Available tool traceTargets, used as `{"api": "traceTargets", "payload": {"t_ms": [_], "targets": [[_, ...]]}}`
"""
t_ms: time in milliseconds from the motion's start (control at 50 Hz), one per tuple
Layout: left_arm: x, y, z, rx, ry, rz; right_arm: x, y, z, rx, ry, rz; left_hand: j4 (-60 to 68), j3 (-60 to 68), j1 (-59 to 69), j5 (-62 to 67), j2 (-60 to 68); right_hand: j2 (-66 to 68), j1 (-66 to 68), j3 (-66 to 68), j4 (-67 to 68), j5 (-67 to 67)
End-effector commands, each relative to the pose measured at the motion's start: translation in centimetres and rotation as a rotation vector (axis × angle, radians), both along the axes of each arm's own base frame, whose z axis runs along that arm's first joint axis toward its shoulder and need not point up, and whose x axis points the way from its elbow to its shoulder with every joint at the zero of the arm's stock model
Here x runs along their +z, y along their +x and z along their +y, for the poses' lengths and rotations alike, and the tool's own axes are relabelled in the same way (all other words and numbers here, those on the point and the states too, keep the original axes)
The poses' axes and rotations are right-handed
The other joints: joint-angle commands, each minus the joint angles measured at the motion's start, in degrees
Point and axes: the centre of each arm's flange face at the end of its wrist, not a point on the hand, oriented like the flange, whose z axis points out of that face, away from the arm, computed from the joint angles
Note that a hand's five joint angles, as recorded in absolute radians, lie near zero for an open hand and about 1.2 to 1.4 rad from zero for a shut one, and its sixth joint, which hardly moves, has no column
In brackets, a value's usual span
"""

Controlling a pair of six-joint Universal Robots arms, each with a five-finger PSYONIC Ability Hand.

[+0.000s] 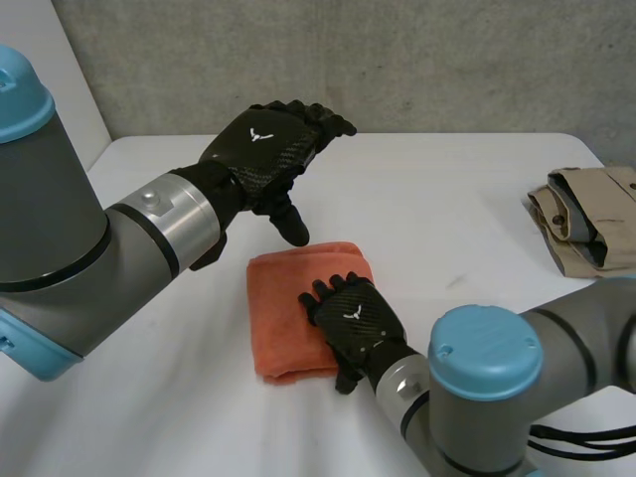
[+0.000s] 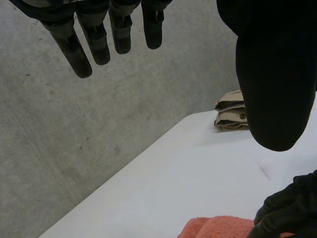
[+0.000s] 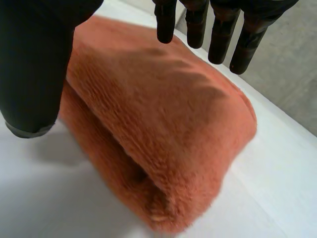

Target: Fold the laundry.

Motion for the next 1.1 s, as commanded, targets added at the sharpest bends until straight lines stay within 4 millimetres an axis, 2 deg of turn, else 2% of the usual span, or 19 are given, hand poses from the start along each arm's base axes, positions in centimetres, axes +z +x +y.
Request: {"api": "traceTargets", "payload": {"t_ms": [20,220,380,540,780,860,1000,1100], "targets": [[-0.1,0.0,0.0,0.003,0.003,0.001,-1.1,0.8,-1.5,-0.023,-0.090,0.020,-1.82,-2.01,-1.56,-2.56,-1.71,4.30,8.82,4.90,3.64,3.11],[-0.2,0.1,0.1,0.005,0.010,0.000,-1.4,1.5,-2.3,-0.021,-0.103,0.004,-1.82,-2.01,-1.56,-2.56,-1.71,15.92,20.44,16.52,15.26,14.73],[-0.3,0.2,0.1,0.006,0.014,-0.002,-1.9,1.7,-2.6,-0.021,-0.096,0.010,-1.82,-2.01,-1.56,-2.56,-1.71,16.43,20.95,17.03,15.77,15.24],[-0.3,0.5,-0.2,0.017,0.019,0.003,-2.1,1.9,-2.5,-0.003,-0.091,0.008,-1.82,-2.01,-1.56,-2.56,-1.71,32.72,37.24,33.32,32.07,31.54],[-0.4,0.6,-0.2,0.020,0.032,0.012,-1.7,2.1,-2.8,0.005,-0.100,-0.006,-1.77,-1.97,-1.51,-2.51,-1.66,67.34,71.86,67.94,66.69,66.16],[-0.5,0.7,-0.4,0.028,0.039,0.015,-1.7,2.1,-2.9,0.027,-0.095,-0.010,-1.77,-1.97,-1.51,-2.51,-1.66,67.51,72.03,68.11,66.85,66.32],[-0.9,1.3,-1.0,0.050,0.056,0.010,-1.5,0.2,-5.6,-0.010,-0.087,0.002,-1.77,-1.97,-1.51,-2.51,-1.66,67.51,72.03,68.11,66.85,66.32],[-1.0,1.4,-1.0,0.052,0.059,0.009,-0.3,-2.6,-8.9,-0.073,-0.170,0.066,-1.60,-1.80,-1.34,-2.34,-1.50,67.51,72.03,68.11,66.85,66.32]]}}
